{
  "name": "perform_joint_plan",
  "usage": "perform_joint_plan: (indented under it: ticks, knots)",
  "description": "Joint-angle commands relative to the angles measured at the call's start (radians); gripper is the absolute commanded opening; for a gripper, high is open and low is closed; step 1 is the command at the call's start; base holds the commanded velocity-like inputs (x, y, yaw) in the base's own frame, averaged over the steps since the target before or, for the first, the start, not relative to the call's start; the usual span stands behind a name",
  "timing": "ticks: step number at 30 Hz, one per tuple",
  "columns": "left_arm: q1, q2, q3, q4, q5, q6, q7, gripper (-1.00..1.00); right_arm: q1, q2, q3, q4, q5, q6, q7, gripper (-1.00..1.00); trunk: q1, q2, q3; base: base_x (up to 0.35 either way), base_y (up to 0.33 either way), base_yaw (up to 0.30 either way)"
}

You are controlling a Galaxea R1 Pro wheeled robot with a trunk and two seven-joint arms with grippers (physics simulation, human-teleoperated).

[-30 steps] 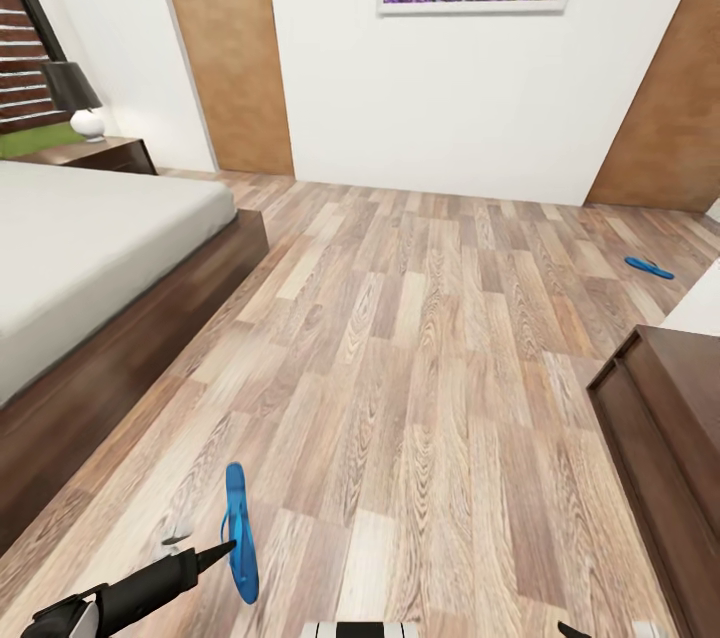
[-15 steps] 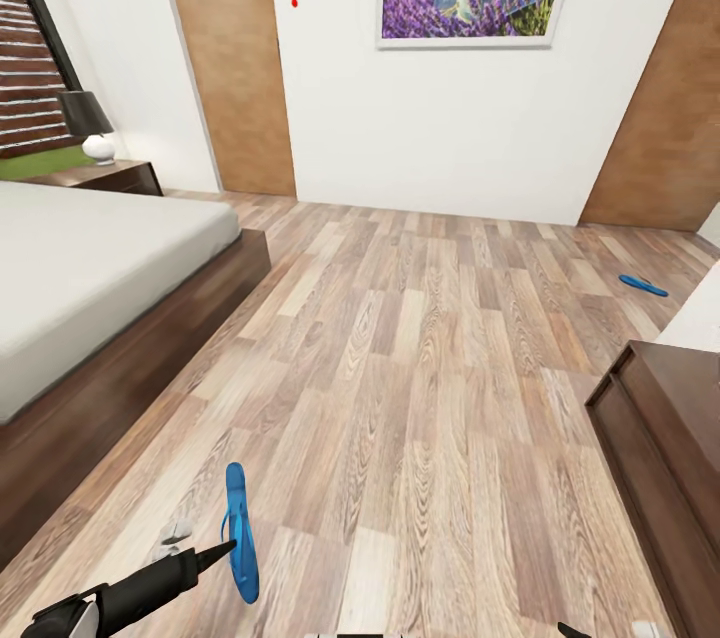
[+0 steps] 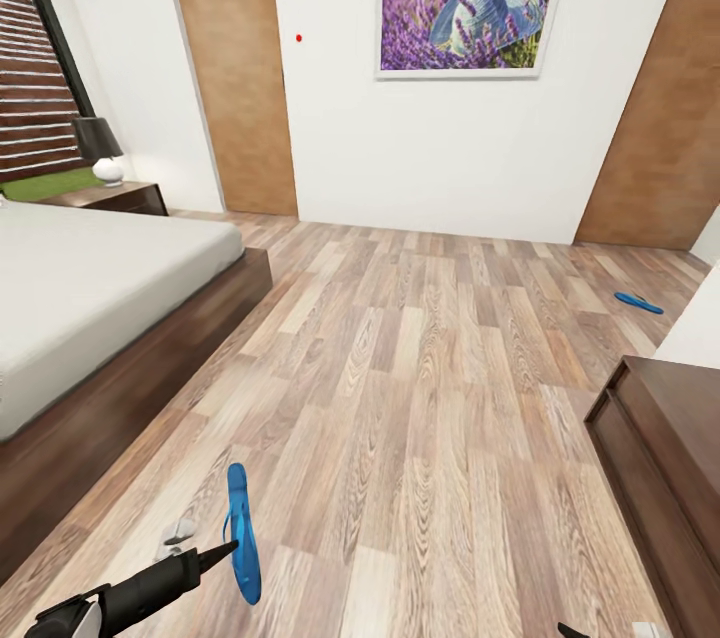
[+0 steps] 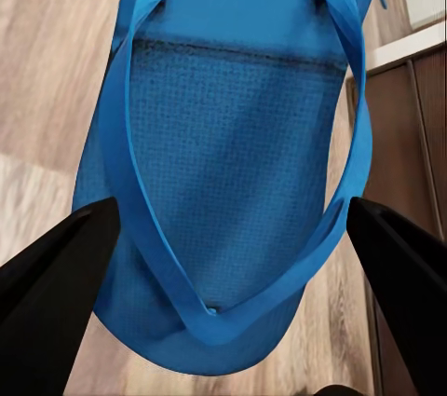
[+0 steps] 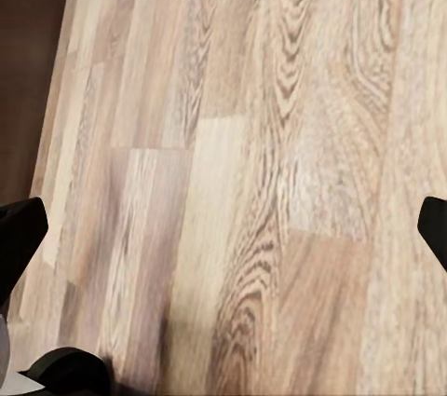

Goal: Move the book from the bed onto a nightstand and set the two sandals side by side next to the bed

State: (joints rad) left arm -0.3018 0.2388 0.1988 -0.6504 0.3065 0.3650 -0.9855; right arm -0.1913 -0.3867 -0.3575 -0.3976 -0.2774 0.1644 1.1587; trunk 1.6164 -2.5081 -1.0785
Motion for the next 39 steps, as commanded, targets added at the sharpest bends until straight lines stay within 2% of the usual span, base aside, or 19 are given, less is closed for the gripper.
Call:
perform_joint_plan:
  ticks: [1, 10, 36, 39]
  knots:
    - [0.000, 0.000, 0.001, 0.001, 0.005, 0.009, -0.002, -1.00, 0.000, 0.000, -0.002, 0.000, -0.004, 0.010, 0.004, 1.00, -0.001, 0.000, 0.003, 0.000, 0.000, 0.000]
    - [0.000, -0.007, -0.001, 0.037, 0.001, 0.008, -0.001, -1.00, 0.000, 0.000, -0.002, 0.000, -0.003, 0.010, 0.004, 1.00, -0.005, 0.002, 0.038, 0.000, 0.000, 0.000]
    - [0.000, -0.014, 0.001, 0.041, 0.002, 0.006, 0.001, -1.00, 0.000, 0.000, -0.002, 0.000, -0.003, 0.010, 0.004, 1.00, -0.016, 0.008, 0.138, 0.000, 0.000, 0.000]
    - [0.000, -0.014, 0.001, 0.041, 0.002, 0.006, 0.000, -1.00, 0.000, 0.000, -0.002, 0.000, -0.003, 0.010, 0.004, 1.00, -0.028, 0.029, 0.148, 0.000, 0.000, 0.000]
